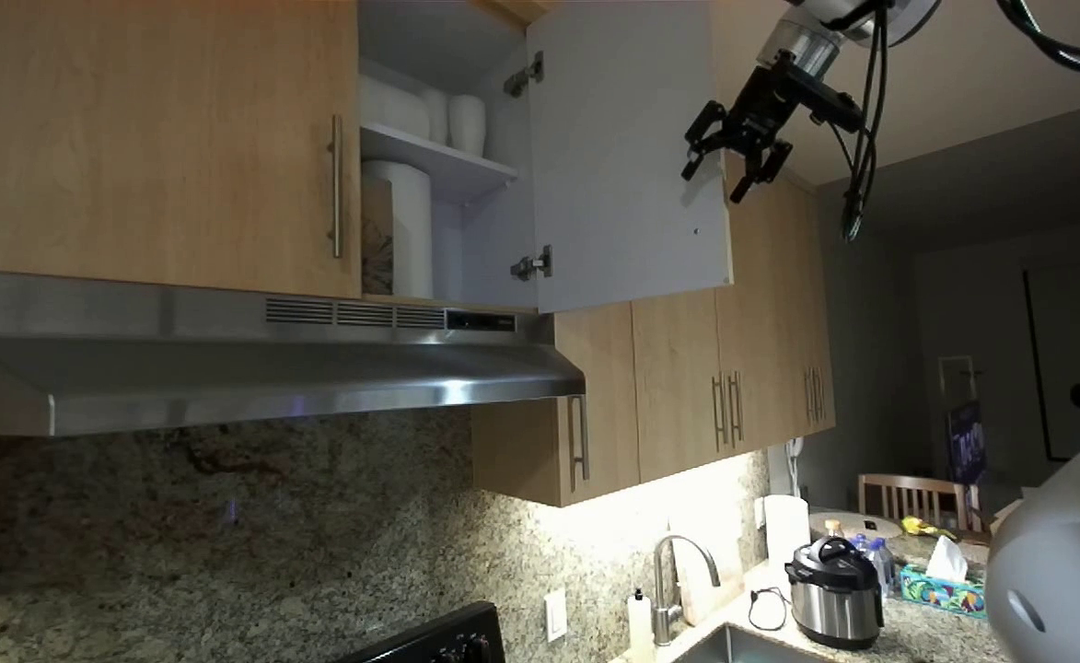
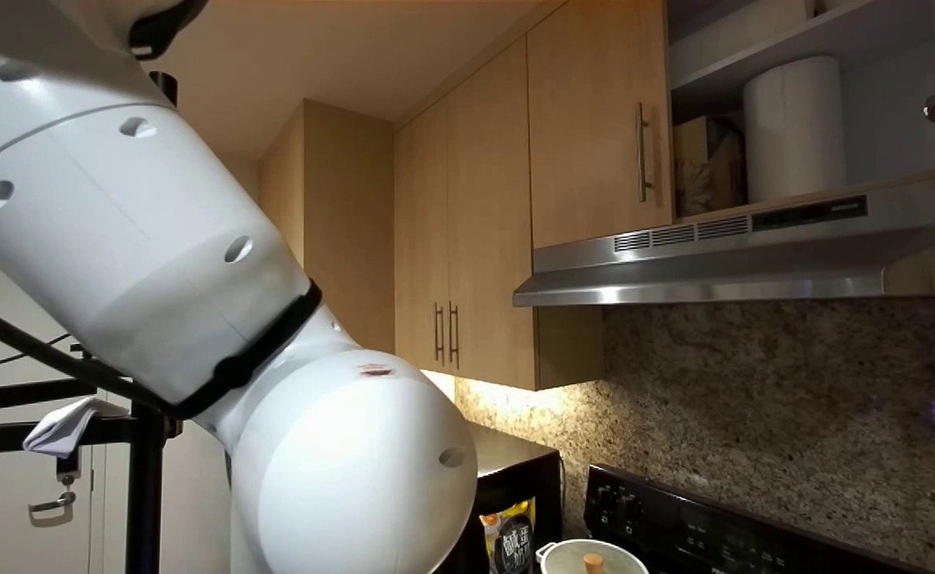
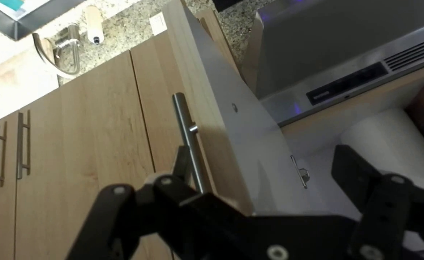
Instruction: Close the overhead cabinet door
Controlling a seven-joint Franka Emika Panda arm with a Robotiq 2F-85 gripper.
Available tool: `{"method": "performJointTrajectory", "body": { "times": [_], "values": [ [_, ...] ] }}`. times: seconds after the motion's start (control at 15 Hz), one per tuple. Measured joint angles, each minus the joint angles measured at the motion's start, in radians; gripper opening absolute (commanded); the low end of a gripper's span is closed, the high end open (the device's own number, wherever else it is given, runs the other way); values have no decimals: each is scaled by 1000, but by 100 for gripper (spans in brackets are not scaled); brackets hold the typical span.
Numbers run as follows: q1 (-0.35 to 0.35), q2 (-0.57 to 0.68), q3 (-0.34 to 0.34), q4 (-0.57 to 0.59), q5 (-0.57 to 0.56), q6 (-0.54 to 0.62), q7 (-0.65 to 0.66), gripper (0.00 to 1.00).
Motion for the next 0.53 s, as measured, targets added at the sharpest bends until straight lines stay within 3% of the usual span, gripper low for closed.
{"method": "performJointTrajectory", "body": {
  "times": [0.53],
  "values": [
    [40, 3, -37, 0, 63, 57, -88, 100]
  ]
}}
